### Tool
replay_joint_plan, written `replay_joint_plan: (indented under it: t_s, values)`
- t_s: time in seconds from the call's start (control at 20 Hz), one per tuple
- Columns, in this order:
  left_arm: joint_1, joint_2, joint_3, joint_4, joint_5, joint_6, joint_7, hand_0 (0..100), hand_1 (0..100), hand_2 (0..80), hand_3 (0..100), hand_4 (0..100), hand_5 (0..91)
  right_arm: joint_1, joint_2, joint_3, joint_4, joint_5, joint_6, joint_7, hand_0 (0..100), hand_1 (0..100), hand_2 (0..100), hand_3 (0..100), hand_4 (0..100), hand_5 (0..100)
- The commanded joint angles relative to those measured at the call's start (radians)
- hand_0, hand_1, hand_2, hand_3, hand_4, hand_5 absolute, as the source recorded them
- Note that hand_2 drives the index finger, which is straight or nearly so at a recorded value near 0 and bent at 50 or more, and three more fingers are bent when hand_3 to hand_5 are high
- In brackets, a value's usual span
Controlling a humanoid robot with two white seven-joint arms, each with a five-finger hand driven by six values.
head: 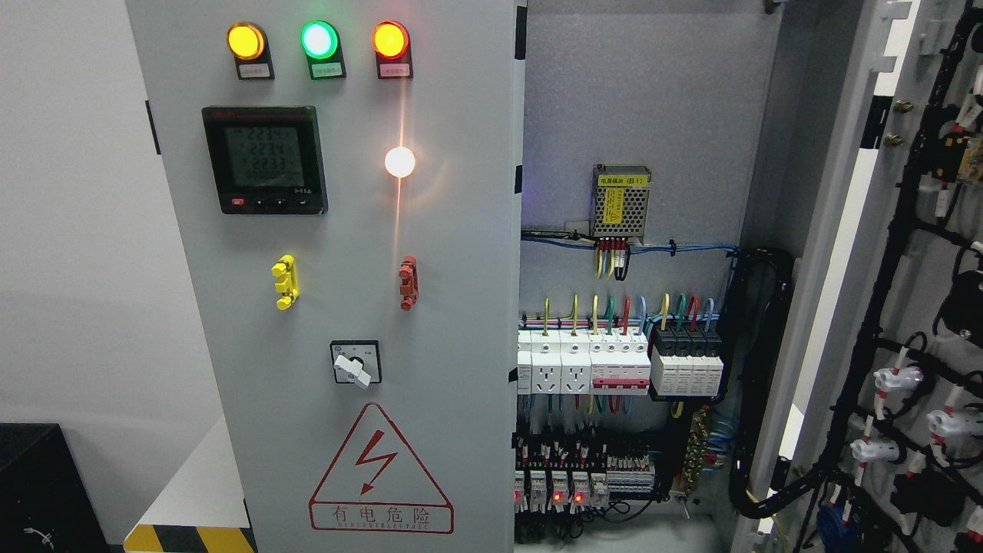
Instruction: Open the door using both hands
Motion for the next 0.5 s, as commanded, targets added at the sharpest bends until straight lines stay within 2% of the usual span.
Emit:
replay_joint_plan:
  t_s: [0.0, 0.15, 0.45]
  values:
    - [0.0, 0.018, 0.001, -0.028, -0.001, 0.0, 0.0, 0, 0, 0.0, 0, 0, 0.0, -0.073, -0.002, 0.008, -0.134, 0.002, -0.001, -0.001, 0, 0, 0, 0, 0, 0]
    - [0.0, 0.018, 0.001, -0.028, -0.001, 0.0, 0.0, 0, 0, 0.0, 0, 0, 0.0, -0.111, -0.001, 0.008, -0.135, 0.002, 0.007, 0.001, 0, 0, 0, 0, 0, 0]
    - [0.0, 0.018, 0.001, -0.028, -0.001, 0.0, 0.0, 0, 0, 0.0, 0, 0, 0.0, -0.199, 0.03, 0.009, -0.128, 0.003, 0.016, -0.001, 0, 0, 0, 0, 0, 0]
